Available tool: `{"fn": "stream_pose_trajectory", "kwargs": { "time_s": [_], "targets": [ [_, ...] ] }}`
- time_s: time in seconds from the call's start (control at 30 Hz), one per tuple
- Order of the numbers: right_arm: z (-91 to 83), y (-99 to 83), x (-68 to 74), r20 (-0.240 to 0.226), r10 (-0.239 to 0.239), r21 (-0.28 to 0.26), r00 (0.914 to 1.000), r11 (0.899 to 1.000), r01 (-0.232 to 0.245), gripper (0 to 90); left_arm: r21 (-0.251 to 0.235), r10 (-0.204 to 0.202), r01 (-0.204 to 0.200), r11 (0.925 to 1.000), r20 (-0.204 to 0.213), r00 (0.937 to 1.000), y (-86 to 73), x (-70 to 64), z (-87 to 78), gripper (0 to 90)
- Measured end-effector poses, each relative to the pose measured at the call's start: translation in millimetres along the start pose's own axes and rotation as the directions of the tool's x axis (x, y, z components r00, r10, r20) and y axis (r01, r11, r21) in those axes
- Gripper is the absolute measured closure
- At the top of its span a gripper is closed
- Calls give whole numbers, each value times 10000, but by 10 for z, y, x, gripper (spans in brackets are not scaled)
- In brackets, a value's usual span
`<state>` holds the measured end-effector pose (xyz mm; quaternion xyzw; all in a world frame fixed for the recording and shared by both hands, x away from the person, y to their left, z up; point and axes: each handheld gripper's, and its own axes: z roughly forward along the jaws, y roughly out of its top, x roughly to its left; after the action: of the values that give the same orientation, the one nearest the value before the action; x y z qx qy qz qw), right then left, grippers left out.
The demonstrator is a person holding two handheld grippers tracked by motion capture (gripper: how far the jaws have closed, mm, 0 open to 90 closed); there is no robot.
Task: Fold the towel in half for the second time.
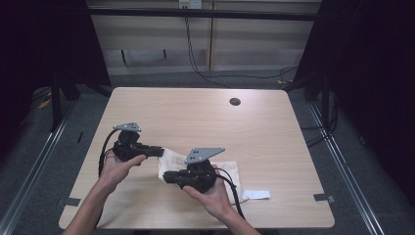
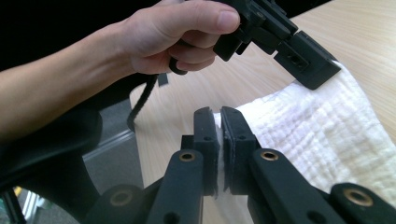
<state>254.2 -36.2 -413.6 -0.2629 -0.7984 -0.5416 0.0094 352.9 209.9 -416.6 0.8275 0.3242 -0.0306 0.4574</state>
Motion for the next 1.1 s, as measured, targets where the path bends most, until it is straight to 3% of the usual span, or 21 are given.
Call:
{"fn": "stream_pose_trajectory", "kwargs": {
  "time_s": [0.23,0.37,0.53,1.1],
  "targets": [
    [98,142,47,-94,-140,-260,9999,9996,137,858,110,36,-31,9999,-447,9990,62,31,-128,842],
    [176,112,34,5,-194,-256,9998,9995,194,858,351,27,-6,9994,-601,9982,40,66,-66,843],
    [217,13,13,68,-96,-241,9999,9997,98,858,352,-12,28,9994,-441,9990,33,55,53,841],
    [-156,-130,-49,784,-106,-532,9969,9985,148,858,620,457,-453,9970,-47,9989,186,-149,460,833]
  ]
}}
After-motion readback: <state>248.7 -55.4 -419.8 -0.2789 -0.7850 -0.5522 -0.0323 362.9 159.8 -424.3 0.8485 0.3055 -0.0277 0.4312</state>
